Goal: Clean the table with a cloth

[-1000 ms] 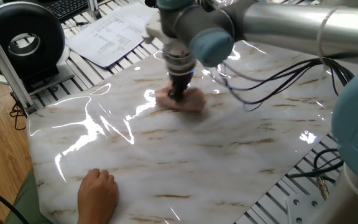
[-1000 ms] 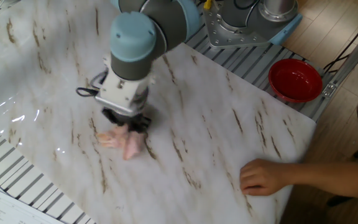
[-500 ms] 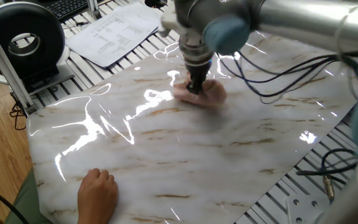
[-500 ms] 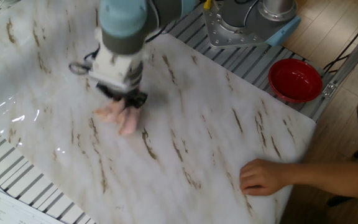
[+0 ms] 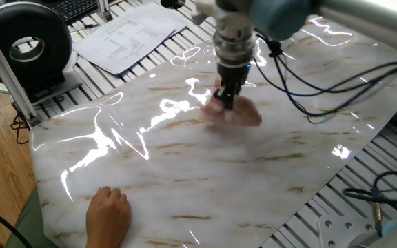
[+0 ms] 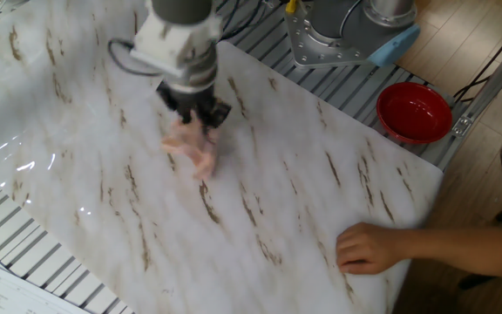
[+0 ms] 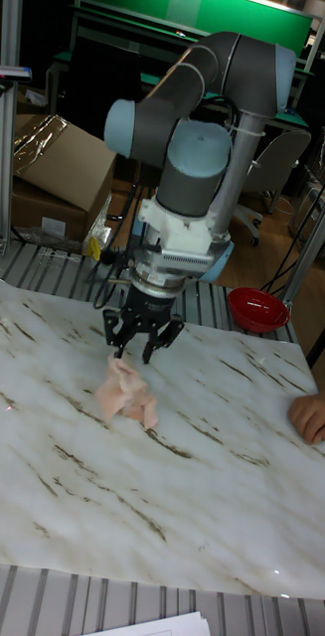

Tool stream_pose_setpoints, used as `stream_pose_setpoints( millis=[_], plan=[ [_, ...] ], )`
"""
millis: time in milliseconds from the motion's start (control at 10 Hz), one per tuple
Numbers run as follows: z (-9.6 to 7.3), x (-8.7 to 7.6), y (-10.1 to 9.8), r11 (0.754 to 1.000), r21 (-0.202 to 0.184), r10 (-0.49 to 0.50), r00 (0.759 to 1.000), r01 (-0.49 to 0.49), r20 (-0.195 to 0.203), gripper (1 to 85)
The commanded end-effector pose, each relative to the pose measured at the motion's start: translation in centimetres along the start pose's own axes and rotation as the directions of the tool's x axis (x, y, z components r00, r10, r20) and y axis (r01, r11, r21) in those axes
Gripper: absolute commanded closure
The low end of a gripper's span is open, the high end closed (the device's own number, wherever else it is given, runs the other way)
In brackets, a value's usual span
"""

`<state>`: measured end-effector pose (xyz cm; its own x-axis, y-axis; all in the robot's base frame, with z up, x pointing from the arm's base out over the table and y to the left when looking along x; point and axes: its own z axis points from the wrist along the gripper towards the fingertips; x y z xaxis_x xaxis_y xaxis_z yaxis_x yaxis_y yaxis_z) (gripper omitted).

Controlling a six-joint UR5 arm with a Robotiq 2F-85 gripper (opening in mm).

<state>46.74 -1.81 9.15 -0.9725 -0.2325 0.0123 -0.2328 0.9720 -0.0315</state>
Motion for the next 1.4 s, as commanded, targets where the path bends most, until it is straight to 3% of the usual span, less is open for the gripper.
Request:
stream_pose_setpoints(
  millis=[0, 300, 500, 600, 800, 900, 1300],
  plan=[
    [-2.3, 2.9, 2.4, 0.998, -0.053, -0.017, 1.0, 0.018, 0.016, 22.0],
    [-2.8, 4.0, 5.9, 0.998, -0.063, 0.029, 0.999, -0.028, 0.024, 22.0],
    [-3.3, 3.7, 6.5, 0.997, -0.034, 0.072, 0.997, -0.071, 0.021, 25.7],
    [-3.4, 3.2, 6.5, 0.994, -0.026, 0.106, 0.994, -0.105, 0.039, 27.7],
    [-3.6, 1.9, 8.7, 0.977, -0.079, 0.202, 0.977, -0.196, 0.074, 34.3],
    [-3.4, 1.5, 9.3, 0.975, -0.08, 0.213, 0.974, -0.206, 0.082, 36.0],
    [-1.8, 0.2, 11.1, 0.978, -0.034, 0.207, 0.97, -0.204, 0.127, 43.7]
  ],
)
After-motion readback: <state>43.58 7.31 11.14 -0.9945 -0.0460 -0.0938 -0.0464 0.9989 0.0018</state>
